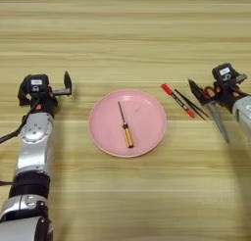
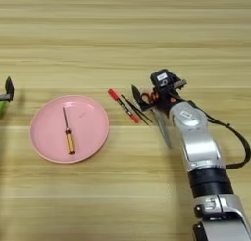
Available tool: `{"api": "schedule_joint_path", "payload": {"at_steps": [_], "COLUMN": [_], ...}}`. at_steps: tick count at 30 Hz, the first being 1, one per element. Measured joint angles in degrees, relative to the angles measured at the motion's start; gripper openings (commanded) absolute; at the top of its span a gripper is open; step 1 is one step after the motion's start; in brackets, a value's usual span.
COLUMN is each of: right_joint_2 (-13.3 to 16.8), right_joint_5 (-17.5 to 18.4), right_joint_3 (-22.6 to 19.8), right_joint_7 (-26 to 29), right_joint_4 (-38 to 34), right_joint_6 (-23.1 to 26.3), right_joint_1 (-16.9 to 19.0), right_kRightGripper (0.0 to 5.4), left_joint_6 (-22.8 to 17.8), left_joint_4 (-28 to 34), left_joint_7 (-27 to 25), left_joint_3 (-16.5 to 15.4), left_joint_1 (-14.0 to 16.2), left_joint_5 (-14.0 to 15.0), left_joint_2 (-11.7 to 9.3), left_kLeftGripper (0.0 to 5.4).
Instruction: Move the objects on the table
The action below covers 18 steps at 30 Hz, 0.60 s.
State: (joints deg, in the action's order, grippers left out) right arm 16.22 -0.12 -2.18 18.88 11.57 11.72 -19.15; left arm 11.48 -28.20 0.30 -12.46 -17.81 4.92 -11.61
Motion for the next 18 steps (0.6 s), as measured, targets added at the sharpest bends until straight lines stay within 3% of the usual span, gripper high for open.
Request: {"api": "schedule_joint_path", "payload": {"at_steps": [6, 18], "right_joint_2": [2.4, 2.7], "right_joint_5": [1.0, 1.6], "right_joint_3": [-3.4, -3.4], "right_joint_7": [-0.8, -0.5], "right_joint_4": [2.1, 8.7], "right_joint_6": [-0.6, -1.1], "right_joint_1": [2.2, 2.3], "right_kRightGripper": [5.37, 5.37], "left_joint_6": [0.0, 0.1], "left_joint_4": [0.0, 0.0], "left_joint_7": [0.2, 0.2], "left_joint_3": [0.0, 0.0], "left_joint_1": [0.0, 0.0], "left_joint_5": [0.0, 0.0], "left_joint_2": [0.0, 0.0], "left_kLeftGripper": [5.4, 5.4]}}
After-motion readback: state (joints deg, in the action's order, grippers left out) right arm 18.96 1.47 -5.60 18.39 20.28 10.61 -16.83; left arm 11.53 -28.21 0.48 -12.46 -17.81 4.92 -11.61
